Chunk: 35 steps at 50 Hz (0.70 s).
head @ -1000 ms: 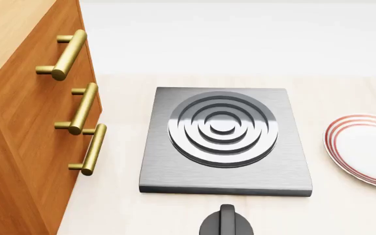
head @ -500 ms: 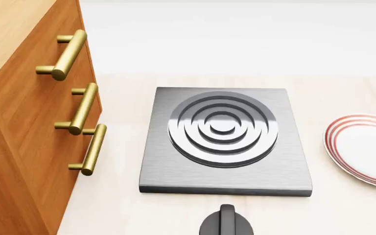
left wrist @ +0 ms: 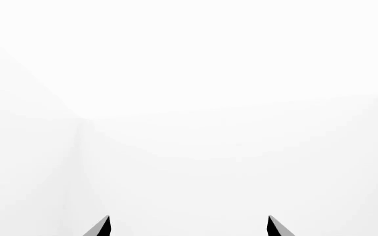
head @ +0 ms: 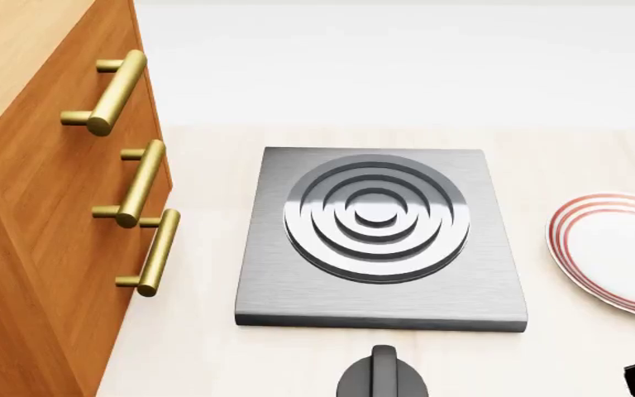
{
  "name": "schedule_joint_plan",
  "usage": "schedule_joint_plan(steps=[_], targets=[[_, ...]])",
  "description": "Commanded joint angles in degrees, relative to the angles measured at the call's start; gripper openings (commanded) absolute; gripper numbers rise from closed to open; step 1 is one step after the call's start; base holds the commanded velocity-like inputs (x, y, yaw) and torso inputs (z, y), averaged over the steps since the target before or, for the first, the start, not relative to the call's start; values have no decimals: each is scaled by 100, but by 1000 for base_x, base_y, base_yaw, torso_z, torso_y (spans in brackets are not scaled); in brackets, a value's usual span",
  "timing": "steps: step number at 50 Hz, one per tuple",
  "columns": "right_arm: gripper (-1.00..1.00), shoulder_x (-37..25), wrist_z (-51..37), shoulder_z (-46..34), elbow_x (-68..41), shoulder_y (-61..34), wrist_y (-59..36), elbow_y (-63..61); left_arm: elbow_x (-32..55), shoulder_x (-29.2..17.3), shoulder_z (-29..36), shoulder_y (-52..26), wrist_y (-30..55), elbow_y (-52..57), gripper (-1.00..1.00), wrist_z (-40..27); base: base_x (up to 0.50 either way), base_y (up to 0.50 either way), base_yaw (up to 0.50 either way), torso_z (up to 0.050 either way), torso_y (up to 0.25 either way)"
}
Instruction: Put the bowl on the stove.
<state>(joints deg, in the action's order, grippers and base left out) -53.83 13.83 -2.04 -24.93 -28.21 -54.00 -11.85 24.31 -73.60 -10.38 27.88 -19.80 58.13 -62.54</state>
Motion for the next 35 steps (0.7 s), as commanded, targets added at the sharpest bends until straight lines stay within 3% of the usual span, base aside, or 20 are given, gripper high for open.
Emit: schedule_joint_plan(steps=[1, 15, 35], targets=[[-100, 316, 530, -429, 274, -920, 61, 29, -153, 135, -62, -80, 1, -41, 100, 98, 0, 0, 0, 0, 0], [-100, 806, 682, -1118, 501, -1773, 215, 382, -141, 168, -141, -44, 10, -29, 100, 130, 0, 0, 0, 0, 0], [-100, 1816, 751, -1844, 755, -2638, 610, 1135, -160, 118, 287, -422, 40, -49, 100, 111, 0, 0, 0, 0, 1]])
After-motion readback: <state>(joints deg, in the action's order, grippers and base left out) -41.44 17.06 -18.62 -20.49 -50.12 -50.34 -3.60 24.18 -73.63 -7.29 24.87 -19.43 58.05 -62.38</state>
